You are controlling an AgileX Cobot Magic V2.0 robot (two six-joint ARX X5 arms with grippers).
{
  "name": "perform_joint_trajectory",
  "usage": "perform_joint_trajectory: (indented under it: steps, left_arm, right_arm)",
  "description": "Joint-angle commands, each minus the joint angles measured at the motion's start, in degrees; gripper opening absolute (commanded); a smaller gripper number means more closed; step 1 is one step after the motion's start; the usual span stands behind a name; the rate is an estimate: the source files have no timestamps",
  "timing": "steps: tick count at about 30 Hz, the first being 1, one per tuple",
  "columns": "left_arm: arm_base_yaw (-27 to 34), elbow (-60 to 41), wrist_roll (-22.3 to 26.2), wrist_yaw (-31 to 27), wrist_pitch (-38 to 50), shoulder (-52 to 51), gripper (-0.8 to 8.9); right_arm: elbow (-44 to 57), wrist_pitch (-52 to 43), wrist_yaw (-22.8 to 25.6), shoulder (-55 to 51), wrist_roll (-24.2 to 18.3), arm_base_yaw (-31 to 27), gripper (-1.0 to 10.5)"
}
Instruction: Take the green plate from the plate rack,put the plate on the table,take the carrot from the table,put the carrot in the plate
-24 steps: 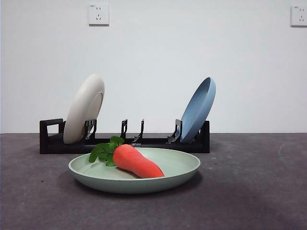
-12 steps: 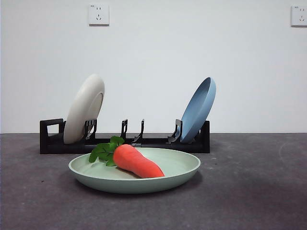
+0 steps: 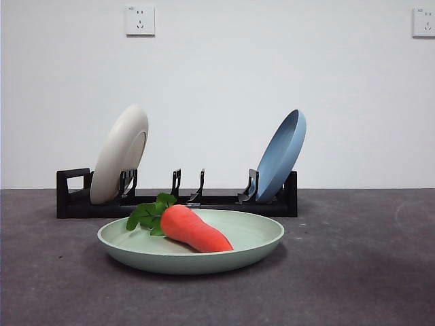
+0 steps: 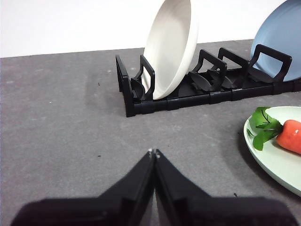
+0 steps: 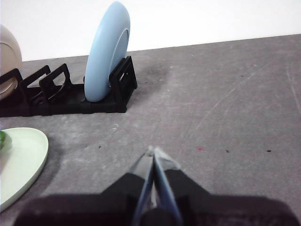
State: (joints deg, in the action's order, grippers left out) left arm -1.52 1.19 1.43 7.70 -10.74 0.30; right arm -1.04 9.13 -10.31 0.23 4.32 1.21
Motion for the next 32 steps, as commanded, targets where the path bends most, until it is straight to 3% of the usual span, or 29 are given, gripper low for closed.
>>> perform_joint_trajectory:
  steps: [1, 32]
  left_arm:
    - [0.2, -0.5, -0.3, 0.0, -0.5, -0.2, -0.01]
    - [0.2, -0.5, -0.3, 0.0, -0.5, -0.2, -0.01]
  right_arm:
    - [0.7, 0.3, -0.2, -0.2, 2.6, 0.0, 0.0]
    - [0.7, 0.4, 0.1, -0.2, 2.7, 0.0, 0.0]
